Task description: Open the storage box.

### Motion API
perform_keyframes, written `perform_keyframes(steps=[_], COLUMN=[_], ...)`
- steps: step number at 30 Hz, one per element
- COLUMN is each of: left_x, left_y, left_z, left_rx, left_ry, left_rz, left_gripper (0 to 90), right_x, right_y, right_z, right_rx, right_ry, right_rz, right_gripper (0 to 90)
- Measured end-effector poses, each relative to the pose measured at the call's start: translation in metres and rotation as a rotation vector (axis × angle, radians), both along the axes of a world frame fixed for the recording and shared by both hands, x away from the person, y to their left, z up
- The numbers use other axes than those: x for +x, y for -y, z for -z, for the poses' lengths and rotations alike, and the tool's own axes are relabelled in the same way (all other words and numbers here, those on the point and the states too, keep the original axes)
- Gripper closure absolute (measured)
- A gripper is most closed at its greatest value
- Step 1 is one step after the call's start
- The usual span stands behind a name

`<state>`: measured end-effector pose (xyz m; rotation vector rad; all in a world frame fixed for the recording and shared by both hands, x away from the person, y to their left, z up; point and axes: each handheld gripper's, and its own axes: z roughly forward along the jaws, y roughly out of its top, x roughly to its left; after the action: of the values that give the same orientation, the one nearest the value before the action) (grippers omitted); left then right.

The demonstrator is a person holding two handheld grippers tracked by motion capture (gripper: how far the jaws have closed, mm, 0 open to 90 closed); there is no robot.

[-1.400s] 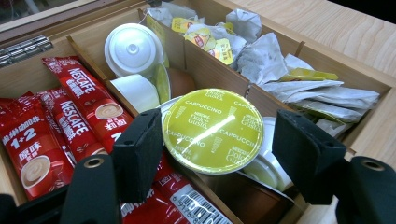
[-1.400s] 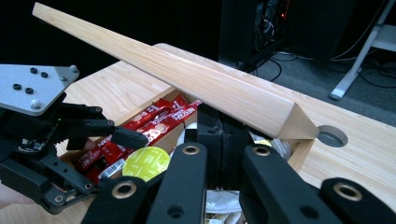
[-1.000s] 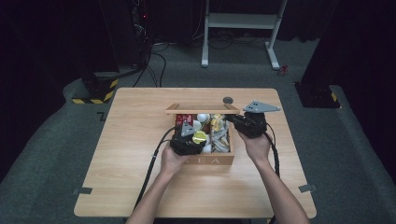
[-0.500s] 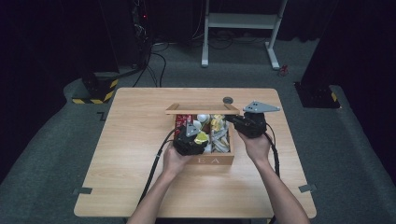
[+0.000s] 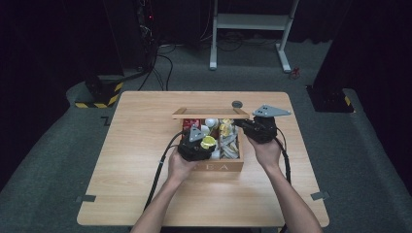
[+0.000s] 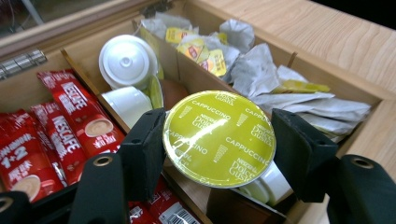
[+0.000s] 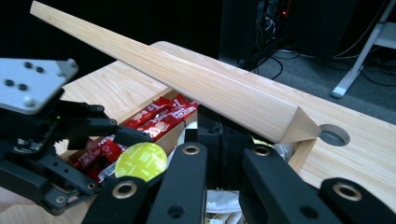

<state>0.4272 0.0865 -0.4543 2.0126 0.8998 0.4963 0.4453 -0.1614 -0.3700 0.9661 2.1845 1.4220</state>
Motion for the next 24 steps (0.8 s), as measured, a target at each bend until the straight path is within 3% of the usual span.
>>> perform_keyframes(steps=[5, 13, 19, 24], left_x=[-0.004, -0.010, -0.016, -0.019], left_y=[-0.001, -0.005, -0.007, -0.008], left_z=[-0.004, -0.008, -0.014, -0.017], left_rx=[-0.016, -0.002, -0.040, -0.046], left_ry=[0.013, 0.029, 0.042, 0.048], left_rz=[0.009, 0.036, 0.040, 0.043], left_gripper=[38.3, 38.3, 38.3, 38.3], right_x=[0.000, -0.001, -0.001, 0.000], right_y=[0.000, 0.000, -0.001, 0.000], right_z=[0.000, 0.001, 0.002, 0.003], right_rx=[-0.001, 0.005, 0.005, 0.019], right_ry=[-0.001, -0.002, -0.005, -0.016], right_rz=[0.001, 0.000, 0.002, -0.006], right_gripper=[89.6, 89.6, 89.6, 89.6])
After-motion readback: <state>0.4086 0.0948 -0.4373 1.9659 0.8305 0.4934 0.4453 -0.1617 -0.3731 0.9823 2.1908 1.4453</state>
